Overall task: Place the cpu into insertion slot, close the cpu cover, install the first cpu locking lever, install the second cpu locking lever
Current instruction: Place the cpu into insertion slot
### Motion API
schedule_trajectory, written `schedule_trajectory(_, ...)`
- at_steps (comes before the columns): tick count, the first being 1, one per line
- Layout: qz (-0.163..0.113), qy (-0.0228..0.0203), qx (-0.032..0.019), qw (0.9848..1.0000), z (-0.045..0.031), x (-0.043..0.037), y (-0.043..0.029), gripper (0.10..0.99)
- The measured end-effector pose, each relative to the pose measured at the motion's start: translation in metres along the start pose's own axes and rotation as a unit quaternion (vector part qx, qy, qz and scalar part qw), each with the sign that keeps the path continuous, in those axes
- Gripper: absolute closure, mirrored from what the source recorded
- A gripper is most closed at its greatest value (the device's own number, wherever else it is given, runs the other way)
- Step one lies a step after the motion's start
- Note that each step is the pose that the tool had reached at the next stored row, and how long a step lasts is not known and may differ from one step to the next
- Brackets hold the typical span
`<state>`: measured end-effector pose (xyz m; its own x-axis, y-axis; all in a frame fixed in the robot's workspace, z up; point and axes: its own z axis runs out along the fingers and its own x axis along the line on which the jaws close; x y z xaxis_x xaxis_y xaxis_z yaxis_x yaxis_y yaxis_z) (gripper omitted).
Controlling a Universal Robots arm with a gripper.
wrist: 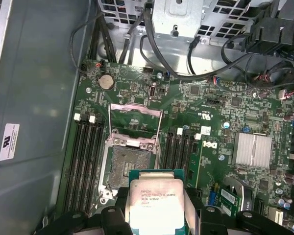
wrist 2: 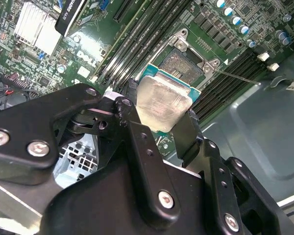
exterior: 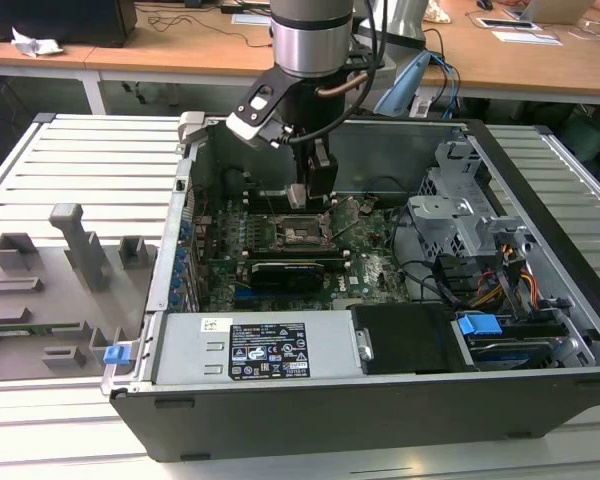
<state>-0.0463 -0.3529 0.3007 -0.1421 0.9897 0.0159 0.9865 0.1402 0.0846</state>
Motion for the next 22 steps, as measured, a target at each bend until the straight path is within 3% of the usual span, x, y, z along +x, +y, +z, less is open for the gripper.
schedule_trajectory(22, 0.006, -0.0003, 0.0015, 1.0000, 0.0110, -0.0002, -0.0010, 0.557)
